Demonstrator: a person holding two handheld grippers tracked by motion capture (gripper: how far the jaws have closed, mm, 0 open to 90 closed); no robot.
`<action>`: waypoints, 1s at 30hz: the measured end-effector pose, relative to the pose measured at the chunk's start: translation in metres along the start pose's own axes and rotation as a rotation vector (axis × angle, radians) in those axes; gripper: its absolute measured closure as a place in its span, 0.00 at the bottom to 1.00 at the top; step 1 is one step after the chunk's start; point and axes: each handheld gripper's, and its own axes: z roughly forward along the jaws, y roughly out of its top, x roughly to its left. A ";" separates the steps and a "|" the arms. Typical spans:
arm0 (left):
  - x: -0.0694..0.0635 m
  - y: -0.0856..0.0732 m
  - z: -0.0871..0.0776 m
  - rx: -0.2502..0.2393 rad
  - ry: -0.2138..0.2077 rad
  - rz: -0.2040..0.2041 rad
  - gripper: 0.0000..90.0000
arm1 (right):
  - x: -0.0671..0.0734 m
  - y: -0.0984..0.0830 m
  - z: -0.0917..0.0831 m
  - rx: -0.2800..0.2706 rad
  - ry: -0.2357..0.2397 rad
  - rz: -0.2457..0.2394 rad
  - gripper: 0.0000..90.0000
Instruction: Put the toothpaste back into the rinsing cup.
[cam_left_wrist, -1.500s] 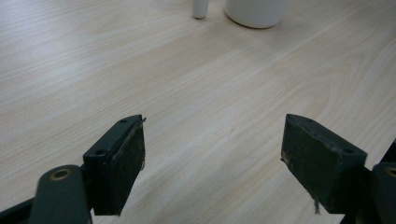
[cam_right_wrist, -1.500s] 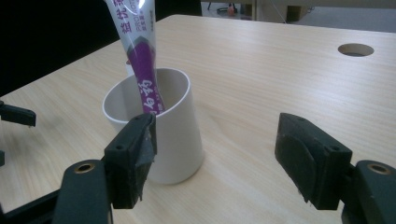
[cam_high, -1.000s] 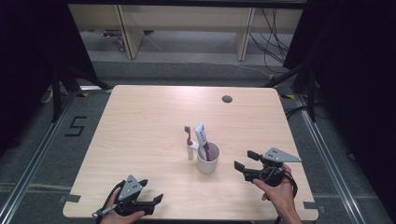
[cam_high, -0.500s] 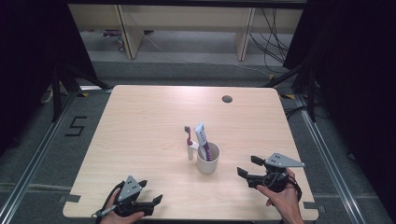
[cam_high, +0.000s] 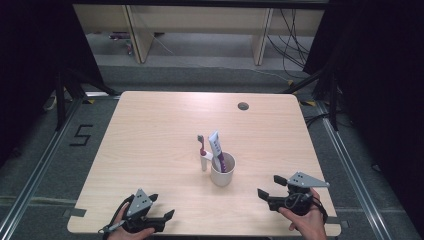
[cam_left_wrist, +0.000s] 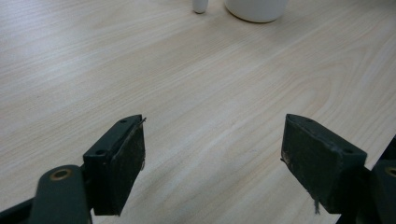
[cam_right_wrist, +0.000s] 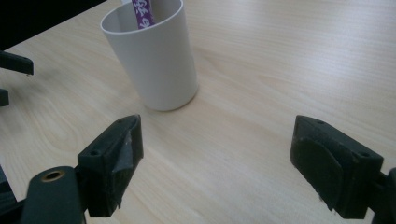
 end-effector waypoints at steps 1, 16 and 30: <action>0.000 0.000 0.000 0.005 0.006 0.000 0.24 | 0.000 -0.001 -0.002 0.014 -0.003 -0.006 0.20; 0.000 -0.001 0.001 0.019 -0.008 0.012 0.24 | 0.003 -0.016 -0.007 0.086 -0.031 -0.020 0.19; 0.000 -0.001 0.002 0.041 -0.010 0.032 0.21 | 0.004 -0.025 -0.014 0.122 -0.033 0.032 0.19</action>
